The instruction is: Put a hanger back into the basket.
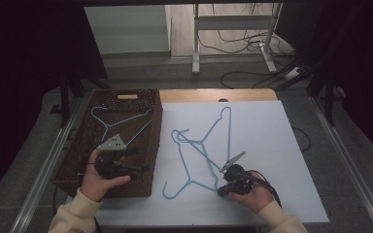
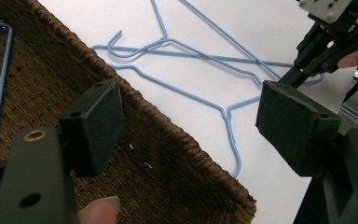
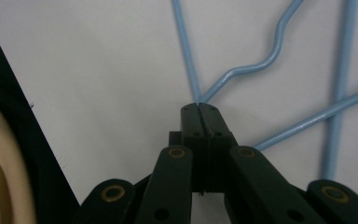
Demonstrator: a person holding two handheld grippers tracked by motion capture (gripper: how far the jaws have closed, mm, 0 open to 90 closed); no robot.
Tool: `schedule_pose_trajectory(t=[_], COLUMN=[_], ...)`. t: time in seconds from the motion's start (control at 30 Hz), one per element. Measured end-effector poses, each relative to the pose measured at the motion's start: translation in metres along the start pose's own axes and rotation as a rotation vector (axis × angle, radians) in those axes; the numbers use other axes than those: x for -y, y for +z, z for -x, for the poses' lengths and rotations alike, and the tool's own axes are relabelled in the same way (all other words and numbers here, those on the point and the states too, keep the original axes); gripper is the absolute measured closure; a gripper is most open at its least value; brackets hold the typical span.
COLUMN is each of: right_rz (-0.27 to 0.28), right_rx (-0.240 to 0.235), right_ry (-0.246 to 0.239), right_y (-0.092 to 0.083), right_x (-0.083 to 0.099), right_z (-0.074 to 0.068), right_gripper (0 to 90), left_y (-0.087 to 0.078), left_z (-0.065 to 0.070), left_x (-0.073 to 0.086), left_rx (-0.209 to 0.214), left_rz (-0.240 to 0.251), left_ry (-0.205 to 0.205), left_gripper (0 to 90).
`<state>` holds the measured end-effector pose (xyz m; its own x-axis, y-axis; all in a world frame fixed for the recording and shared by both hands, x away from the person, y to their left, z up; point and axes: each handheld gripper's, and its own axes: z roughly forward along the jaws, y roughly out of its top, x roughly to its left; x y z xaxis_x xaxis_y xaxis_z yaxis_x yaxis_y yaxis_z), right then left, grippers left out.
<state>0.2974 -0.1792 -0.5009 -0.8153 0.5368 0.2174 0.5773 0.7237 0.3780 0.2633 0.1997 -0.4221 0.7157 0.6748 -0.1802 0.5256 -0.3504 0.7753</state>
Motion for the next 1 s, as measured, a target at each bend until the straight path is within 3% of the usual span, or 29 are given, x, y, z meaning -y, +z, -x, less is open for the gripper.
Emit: schedule_pose_trajectory(t=[0.33,0.7,0.87,1.0], right_rz=[-0.029,-0.064,-0.041,0.032], right_rx=[-0.056,-0.118,-0.103,-0.044], right_ry=[-0.048,-0.119,-0.117,-0.114], right_y=[0.011,0.022,0.015,-0.003], right_x=[-0.004,-0.01,-0.011,-0.022], right_z=[-0.018,-0.047,-0.041,-0.023], right_gripper=[89.5,89.5,86.4,78.9], left_y=[0.0,-0.001,-0.001,-0.001], left_z=[0.0,0.0,0.0,-0.001], left_x=[0.0,0.0,0.0,0.0], left_rx=[0.0,0.0,-0.001,-0.001], left_rz=[0.001,0.001,0.003,0.003], left_ry=[0.0,0.0,-0.001,-0.004], left_gripper=[22.8,22.8,22.8,22.8])
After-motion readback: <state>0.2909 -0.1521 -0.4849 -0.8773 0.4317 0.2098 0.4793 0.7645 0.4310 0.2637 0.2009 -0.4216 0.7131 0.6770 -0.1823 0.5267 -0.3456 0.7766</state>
